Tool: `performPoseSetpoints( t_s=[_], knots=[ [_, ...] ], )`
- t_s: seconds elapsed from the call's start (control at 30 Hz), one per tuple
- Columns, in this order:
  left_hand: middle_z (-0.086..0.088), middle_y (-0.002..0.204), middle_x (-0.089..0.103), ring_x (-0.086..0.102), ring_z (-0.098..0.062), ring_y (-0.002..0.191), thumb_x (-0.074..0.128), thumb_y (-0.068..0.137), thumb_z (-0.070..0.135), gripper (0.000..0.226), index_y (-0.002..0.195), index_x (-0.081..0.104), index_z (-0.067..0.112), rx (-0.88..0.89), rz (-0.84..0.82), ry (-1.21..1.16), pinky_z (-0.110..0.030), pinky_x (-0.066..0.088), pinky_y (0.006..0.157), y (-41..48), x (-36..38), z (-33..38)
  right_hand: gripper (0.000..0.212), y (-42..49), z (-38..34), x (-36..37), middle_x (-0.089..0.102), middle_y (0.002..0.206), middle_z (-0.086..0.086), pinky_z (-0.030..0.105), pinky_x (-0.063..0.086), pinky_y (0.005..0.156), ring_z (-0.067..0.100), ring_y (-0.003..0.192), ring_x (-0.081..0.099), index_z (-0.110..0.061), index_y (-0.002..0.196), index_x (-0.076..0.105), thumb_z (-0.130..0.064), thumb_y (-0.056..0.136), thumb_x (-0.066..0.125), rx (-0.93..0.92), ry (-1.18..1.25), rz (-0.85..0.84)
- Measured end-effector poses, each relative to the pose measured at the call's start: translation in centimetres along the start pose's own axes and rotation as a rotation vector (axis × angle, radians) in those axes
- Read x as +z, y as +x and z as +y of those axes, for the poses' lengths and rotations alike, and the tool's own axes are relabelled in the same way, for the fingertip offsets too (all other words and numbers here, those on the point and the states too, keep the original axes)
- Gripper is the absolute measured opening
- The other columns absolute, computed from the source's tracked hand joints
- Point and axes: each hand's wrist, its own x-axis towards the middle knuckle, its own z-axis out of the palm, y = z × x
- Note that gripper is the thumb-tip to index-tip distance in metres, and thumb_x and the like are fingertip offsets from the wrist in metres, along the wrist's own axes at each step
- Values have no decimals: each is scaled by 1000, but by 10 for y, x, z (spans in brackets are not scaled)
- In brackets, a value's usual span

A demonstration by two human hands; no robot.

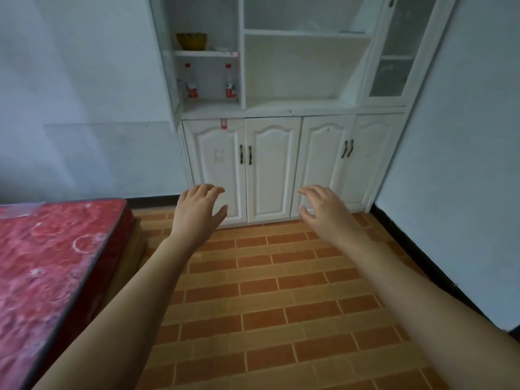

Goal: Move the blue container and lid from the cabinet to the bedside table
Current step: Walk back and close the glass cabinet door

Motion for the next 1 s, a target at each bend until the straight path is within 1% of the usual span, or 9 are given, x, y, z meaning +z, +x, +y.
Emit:
performPoseSetpoints(
  t_s=[0.23, 0.43, 0.67, 1.0],
  knots=[
    [-6, 126, 56, 47, -25, 120, 54, 88, 33, 41, 126, 50, 17, -54, -18, 18, -43, 37, 103, -3, 5, -7, 40, 7, 11, 19, 49, 136, 9, 38, 35, 105, 24, 128, 40, -10, 130, 43, -21, 92, 45, 1, 45, -26],
    [-8, 130, 55, 46, -27, 123, 53, 89, 31, 43, 128, 47, 14, -89, 13, -1, -44, 36, 104, 31, 15, -17, 40, 46, 22, 29, 48, 137, 7, 37, 34, 105, 23, 128, 39, -11, 131, 41, -22, 92, 43, -11, 56, -14],
    [-6, 133, 51, 45, -24, 123, 51, 90, 35, 46, 131, 42, 18, -57, -62, 31, -42, 37, 103, 108, 61, -49, 40, 124, 47, 55, 47, 138, 8, 37, 35, 104, 23, 128, 39, -11, 131, 41, -22, 92, 43, -7, 29, -21],
    [-9, 130, 52, 45, -27, 122, 52, 89, 31, 44, 129, 44, 14, -49, 10, -9, -44, 38, 103, 252, 102, -100, 40, 263, 74, 89, 46, 139, 7, 37, 34, 105, 23, 129, 38, -11, 132, 41, -23, 93, 44, 31, 46, 21]
  ],
)
